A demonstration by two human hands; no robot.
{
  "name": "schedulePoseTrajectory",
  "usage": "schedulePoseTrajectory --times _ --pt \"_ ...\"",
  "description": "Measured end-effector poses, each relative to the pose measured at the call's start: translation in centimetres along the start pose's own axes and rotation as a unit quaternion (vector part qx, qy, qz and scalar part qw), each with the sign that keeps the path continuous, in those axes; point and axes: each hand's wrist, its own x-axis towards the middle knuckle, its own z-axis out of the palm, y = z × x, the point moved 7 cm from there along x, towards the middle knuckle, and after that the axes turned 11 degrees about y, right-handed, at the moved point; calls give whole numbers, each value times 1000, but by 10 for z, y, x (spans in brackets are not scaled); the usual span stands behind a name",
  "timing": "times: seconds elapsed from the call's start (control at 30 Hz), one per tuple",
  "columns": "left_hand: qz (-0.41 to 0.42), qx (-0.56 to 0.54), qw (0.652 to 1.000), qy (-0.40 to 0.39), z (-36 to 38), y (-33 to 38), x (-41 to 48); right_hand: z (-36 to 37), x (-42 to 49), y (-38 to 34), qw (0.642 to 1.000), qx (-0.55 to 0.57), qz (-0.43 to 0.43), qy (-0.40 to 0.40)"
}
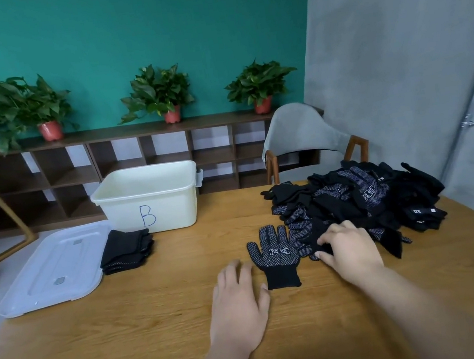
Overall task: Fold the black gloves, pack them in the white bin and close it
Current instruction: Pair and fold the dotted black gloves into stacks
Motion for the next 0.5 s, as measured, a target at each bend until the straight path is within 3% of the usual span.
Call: schedulePoseTrajectory --times 0.1,0.17,0.33,0.5 --pt "2 -1 1000 0 1 0 0 -4 3 4 998 35 32 40" --pt "2 -2 1000 1 1 -1 1 -16 8 7 988 118 57 87" --pt "22 -8 1000 6 -1 2 2 -64 33 7 903 381 141 136" --pt "49 -22 998 16 -6 8 -1 -102 51 -1 859 481 128 118"
